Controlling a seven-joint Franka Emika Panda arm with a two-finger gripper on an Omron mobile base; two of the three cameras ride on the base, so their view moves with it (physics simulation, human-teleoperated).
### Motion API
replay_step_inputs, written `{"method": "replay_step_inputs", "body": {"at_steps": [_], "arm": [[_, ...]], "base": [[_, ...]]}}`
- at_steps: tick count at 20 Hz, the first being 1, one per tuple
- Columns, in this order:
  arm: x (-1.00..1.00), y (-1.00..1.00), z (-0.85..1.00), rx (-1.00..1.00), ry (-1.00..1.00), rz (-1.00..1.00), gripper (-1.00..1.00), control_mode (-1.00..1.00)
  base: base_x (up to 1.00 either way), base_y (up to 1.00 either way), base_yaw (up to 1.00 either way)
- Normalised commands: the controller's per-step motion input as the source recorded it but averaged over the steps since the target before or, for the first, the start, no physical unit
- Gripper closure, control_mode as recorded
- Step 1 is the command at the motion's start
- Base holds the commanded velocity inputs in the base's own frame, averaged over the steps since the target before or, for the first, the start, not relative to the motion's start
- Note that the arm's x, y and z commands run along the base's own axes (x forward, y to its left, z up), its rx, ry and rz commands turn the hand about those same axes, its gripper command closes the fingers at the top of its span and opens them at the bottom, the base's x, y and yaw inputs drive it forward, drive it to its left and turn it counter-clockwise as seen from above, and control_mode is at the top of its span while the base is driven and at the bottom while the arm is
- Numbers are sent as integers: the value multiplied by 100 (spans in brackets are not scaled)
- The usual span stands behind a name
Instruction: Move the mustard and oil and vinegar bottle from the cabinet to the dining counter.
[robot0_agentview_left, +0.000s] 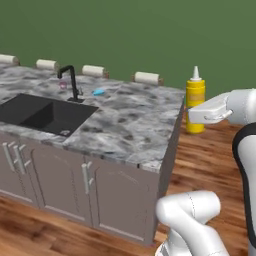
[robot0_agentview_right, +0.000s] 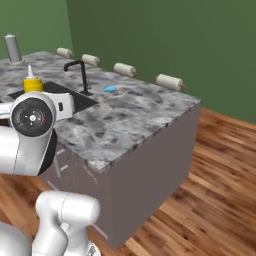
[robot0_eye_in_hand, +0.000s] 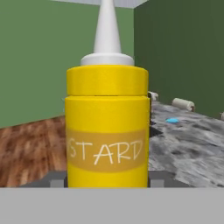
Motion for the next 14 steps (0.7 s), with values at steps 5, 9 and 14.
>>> {"method": "replay_step_inputs", "body": {"at_steps": [5, 9, 14], "arm": [[0, 0, 0, 0, 0, 0, 100, 100], [0, 0, 0, 0, 0, 0, 100, 100], [0, 0, 0, 0, 0, 0, 100, 100]], "base": [[40, -76, 0], [43, -65, 4], [45, -63, 3]]}}
